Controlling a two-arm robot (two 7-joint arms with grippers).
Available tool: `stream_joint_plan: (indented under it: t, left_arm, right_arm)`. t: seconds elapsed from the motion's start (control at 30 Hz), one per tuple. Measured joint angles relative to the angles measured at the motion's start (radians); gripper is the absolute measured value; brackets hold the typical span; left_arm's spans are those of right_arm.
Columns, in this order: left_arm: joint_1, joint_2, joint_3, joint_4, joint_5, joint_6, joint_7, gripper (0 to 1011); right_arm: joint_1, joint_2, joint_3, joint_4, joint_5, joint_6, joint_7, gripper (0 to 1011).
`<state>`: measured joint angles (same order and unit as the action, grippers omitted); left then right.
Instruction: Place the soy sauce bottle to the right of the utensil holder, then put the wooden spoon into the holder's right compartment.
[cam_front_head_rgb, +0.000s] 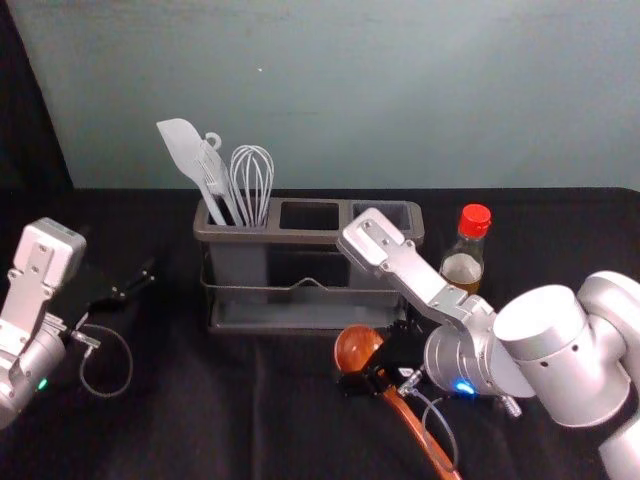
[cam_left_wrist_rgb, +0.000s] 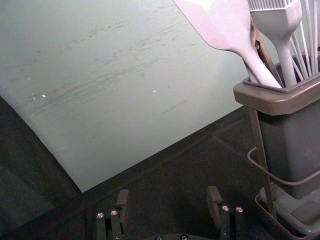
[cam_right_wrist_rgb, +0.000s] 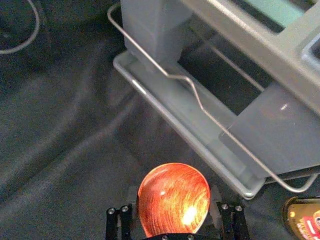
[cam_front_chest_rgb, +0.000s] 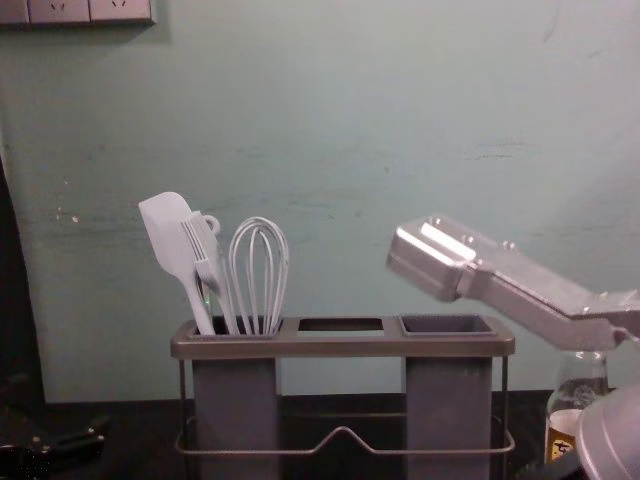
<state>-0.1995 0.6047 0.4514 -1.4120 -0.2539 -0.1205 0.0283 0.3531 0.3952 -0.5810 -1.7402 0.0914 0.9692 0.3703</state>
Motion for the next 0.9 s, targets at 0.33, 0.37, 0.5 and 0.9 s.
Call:
stream_joint_plan:
  t: [0.33,0.37,0.5,0.9]
  left_arm:
    - [0.000,0.000,0.000,0.000,0.000,0.000,0.000,1011]
    - [0.000,0.000,0.000,0.000,0.000,0.000,0.000,1011]
    - [0.000,0.000,0.000,0.000,0.000,0.000,0.000,1011]
    - [0.000,0.000,0.000,0.000,0.000,0.000,0.000,1011]
  right_arm:
    - [-0.077,0.000,0.063,-0.092,-0.017,-0.094,-0.028,842]
    - [-0.077,0.000,0.063,-0.092,-0.017,-0.094,-0.028,842]
    - [-0.111,0.001,0.096,-0.130,-0.014,-0.139,-0.028,842]
    - [-0.171,0.045,0.189,-0.229,0.037,-0.282,0.055,842]
